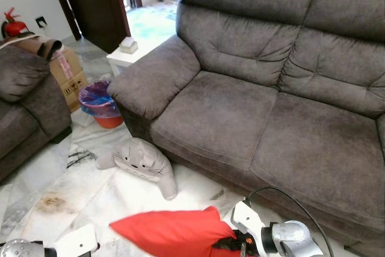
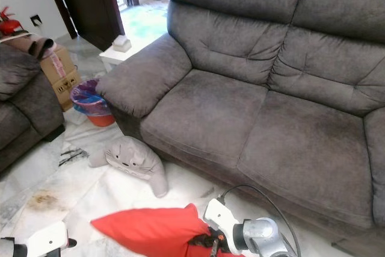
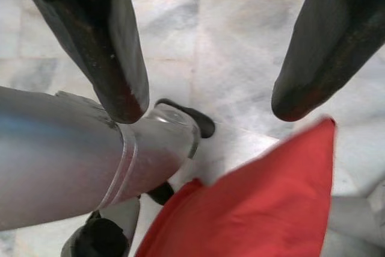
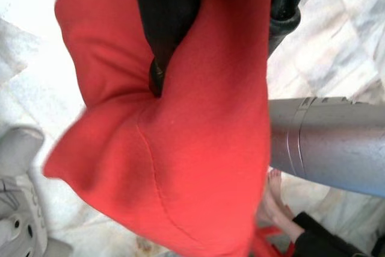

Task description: Move the pillow to the sofa from floor

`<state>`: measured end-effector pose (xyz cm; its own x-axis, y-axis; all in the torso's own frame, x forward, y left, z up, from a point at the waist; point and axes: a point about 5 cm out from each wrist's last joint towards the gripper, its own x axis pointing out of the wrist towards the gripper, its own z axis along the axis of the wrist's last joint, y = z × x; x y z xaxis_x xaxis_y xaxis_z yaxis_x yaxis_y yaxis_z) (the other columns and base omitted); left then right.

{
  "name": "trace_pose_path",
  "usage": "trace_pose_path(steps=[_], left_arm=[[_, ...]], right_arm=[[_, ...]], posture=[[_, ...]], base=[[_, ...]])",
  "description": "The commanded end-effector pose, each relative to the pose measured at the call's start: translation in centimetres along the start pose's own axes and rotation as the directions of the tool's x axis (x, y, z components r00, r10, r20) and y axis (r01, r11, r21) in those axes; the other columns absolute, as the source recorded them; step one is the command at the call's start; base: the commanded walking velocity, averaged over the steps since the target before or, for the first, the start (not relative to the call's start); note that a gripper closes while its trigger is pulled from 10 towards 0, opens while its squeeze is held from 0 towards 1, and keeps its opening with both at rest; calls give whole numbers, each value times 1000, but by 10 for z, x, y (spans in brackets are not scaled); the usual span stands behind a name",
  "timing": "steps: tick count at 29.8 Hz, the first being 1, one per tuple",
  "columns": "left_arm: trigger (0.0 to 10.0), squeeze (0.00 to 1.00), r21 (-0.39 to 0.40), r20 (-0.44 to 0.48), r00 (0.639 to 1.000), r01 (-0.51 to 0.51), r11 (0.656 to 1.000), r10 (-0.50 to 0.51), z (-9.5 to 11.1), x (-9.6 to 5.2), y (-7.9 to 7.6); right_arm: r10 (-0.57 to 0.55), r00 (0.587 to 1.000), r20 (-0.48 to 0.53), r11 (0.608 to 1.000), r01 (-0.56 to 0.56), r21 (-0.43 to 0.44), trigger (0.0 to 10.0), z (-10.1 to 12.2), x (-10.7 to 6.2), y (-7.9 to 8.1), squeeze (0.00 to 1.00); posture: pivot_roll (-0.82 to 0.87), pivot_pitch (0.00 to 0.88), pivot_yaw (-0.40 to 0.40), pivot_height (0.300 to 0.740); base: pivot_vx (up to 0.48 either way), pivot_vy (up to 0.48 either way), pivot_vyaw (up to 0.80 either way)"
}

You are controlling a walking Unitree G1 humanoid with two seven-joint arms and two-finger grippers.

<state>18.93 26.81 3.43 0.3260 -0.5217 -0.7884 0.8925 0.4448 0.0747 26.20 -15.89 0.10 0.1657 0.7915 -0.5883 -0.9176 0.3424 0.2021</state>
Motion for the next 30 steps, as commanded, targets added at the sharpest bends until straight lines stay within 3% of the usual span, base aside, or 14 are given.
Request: trace_pose_path(steps=[1,8,11,12,20,30], left_arm=[[10000,1000,0,-29,999,18,1000,-18,-5,-4,-2],[10000,1000,32,-43,998,37,999,-36,-6,-2,-2],[10000,1000,89,-94,994,60,994,-51,-9,0,-4],[10000,0,109,-105,993,58,992,-47,-10,1,-4],[10000,0,132,-139,987,104,986,-86,-14,8,-10],[10000,0,199,-143,987,101,975,-74,-9,10,-3]], right_arm=[[56,998,27,995,-53,-80,10000,13,4,2,0],[133,991,8,987,-132,-94,10000,11,5,7,0],[158,987,-5,982,-158,-106,10000,12,3,7,0],[162,987,-6,981,-162,-109,10000,12,3,7,0],[193,981,-3,973,-192,-127,10000,16,0,7,0],[185,981,56,972,-174,-160,10000,27,4,9,0]], posture=[[190,105,-6,740],[185,99,-6,740],[186,104,-9,740],[185,104,-9,740],[179,114,-14,740],[177,121,-17,740]], base=[[0,0,0],[0,0,0],[0,0,0],[0,0,0],[0,0,0],[0,0,0]])
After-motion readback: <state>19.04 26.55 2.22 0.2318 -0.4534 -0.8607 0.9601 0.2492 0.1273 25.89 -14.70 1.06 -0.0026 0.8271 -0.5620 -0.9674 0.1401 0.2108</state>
